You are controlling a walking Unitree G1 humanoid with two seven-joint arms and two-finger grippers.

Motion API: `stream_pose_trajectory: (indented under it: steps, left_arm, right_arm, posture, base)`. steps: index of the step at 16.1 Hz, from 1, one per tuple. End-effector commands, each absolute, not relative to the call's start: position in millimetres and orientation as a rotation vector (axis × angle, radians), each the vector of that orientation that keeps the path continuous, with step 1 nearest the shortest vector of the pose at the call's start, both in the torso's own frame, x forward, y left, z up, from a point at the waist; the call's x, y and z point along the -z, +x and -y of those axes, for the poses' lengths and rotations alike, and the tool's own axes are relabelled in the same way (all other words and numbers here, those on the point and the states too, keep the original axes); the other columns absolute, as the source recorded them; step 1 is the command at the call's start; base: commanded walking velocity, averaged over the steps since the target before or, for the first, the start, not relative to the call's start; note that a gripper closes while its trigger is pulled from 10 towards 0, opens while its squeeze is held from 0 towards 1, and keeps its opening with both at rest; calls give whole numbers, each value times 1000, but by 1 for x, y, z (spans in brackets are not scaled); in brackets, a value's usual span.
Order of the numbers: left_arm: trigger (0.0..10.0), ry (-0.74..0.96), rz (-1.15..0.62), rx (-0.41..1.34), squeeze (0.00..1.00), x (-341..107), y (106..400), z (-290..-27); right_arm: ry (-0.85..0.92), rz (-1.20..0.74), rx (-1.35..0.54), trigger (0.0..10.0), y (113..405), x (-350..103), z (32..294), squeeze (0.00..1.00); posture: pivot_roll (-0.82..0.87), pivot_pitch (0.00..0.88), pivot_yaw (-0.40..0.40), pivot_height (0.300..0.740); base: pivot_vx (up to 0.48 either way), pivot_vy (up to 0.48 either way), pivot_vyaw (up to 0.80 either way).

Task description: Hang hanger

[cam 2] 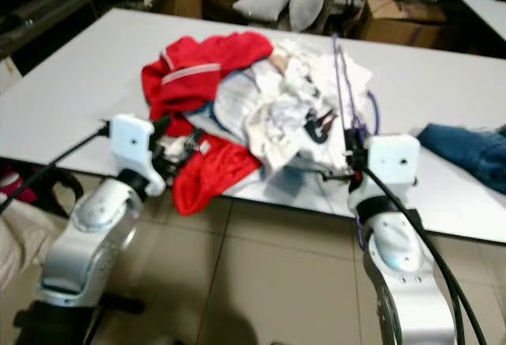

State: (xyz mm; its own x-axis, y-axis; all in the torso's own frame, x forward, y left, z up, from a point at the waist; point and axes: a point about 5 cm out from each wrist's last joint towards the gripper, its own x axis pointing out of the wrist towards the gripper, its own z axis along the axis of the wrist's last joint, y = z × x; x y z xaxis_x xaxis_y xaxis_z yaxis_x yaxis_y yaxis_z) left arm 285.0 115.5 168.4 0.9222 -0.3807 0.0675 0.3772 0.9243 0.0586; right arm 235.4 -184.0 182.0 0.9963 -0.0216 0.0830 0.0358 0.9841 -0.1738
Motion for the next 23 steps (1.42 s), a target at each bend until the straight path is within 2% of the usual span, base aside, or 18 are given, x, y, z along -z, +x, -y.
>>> stream_pose_trajectory:
  steps: [1, 6, 19, 23]
  left_arm:
    - [10000, 65, 90, 372, 0, -171, 285, -120]
    - [10000, 81, 76, 358, 0, -168, 285, -123]
    - [10000, 105, 77, 400, 0, -173, 288, -117]
    - [10000, 120, 74, 402, 0, -171, 288, -117]
  right_arm:
    - [-171, 110, 31, 10000, 234, -186, 182, 0]
    - [-188, -21, 73, 10000, 233, -163, 187, 0]
    - [-146, -10, 110, 10000, 233, -160, 183, 0]
    - [-136, -23, 105, 10000, 232, -157, 183, 0]
  posture:
    - [43, 25, -12, 740]
    - [44, 23, -13, 740]
    - [72, 32, 12, 740]
    - [71, 34, 12, 740]
  base:
    - [0, -337, 0]
    - [0, -341, 0]
    - [0, -307, 0]
    - [0, 0, -800]
